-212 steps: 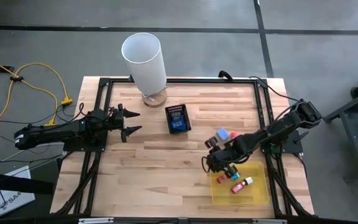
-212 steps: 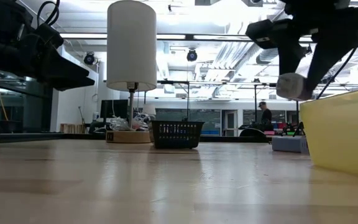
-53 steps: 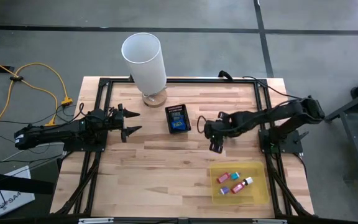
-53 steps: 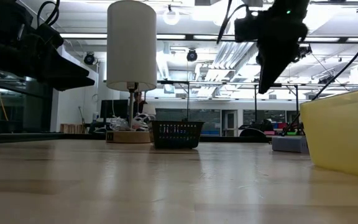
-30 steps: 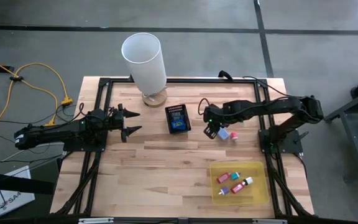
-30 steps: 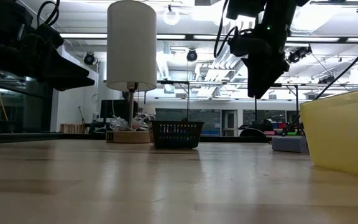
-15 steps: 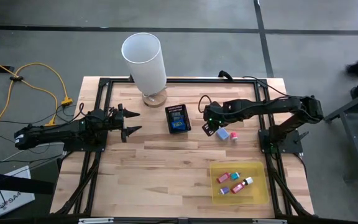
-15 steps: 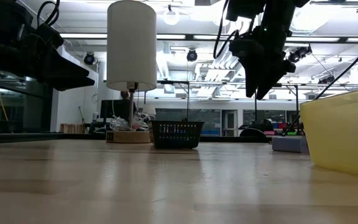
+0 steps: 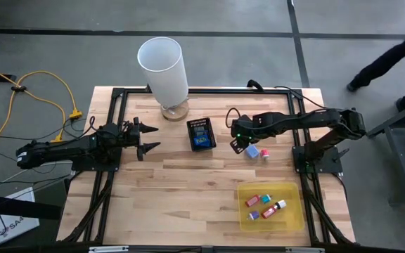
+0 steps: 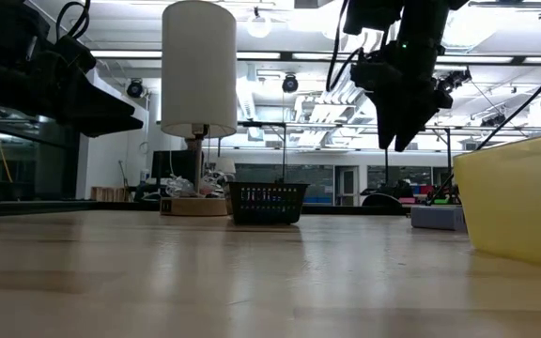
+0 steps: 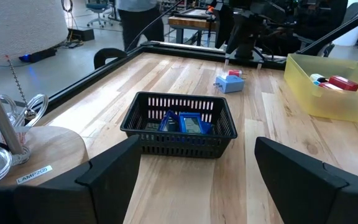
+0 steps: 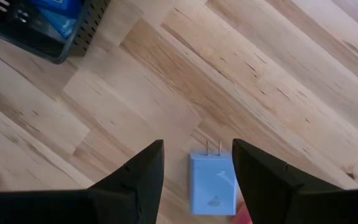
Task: Pick & Place Office items
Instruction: Put the blue big charger adaptor into the yellow bin
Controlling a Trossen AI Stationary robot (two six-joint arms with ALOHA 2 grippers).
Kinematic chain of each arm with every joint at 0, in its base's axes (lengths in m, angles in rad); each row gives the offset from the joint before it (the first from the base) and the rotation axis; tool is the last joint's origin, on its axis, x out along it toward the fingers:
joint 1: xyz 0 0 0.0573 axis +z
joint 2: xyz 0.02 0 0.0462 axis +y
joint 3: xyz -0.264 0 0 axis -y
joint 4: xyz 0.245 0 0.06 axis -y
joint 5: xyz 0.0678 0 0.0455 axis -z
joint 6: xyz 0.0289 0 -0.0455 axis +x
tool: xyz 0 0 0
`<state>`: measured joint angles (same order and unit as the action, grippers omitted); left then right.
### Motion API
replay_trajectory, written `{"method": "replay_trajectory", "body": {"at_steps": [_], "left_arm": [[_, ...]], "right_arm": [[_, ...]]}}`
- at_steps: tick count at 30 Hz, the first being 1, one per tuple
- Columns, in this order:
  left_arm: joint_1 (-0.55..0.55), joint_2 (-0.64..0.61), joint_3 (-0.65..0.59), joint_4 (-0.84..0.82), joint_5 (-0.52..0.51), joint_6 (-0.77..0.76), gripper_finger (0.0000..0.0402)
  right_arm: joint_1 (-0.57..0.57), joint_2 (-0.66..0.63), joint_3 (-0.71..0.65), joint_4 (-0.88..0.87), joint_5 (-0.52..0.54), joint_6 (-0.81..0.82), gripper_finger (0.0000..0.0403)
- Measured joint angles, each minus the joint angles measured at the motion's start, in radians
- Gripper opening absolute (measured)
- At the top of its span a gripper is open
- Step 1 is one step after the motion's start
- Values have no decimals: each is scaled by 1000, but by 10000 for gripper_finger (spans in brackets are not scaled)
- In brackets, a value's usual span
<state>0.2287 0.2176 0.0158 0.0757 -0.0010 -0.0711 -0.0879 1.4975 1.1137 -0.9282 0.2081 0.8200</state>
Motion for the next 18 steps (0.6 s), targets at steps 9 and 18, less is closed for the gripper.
{"method": "replay_trajectory", "body": {"at_steps": [9,18], "left_arm": [[0,0,0,0,0,0,308],[0,0,0,0,0,0,308]], "right_arm": [[0,0,0,-55,2,29,176],[0,0,0,-65,3,71,176]]}}
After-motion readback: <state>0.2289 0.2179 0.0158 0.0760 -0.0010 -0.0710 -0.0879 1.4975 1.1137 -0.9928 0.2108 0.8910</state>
